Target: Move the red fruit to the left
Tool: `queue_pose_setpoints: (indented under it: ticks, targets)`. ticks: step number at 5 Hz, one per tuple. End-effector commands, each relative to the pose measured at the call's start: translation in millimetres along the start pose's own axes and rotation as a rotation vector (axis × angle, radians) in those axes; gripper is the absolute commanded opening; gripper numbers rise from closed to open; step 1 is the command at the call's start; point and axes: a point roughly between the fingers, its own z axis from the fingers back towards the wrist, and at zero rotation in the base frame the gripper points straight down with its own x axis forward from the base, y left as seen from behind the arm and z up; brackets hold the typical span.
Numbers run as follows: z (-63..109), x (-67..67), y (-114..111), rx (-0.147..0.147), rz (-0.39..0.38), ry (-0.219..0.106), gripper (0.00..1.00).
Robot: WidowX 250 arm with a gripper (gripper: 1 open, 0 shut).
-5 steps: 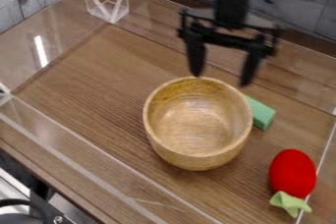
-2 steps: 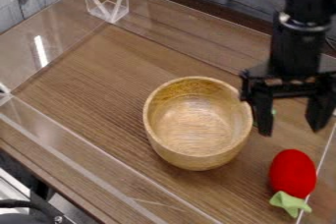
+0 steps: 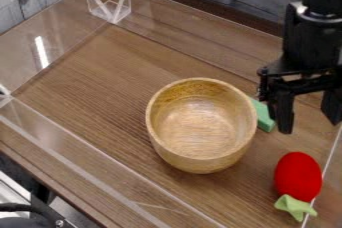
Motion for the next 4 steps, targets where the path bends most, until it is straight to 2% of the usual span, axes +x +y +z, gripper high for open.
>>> queue_pose_setpoints:
  ticks: [1, 2, 4]
  targets:
    - [7.6, -8.4, -3, -0.055, -0.048, -0.029, 1.0]
    - [-5.4, -12.6, 1, -0.049, -0.074, -0.029, 1.0]
    - [-45.9, -7.6, 4, -0.065, -0.011, -0.04, 1.0]
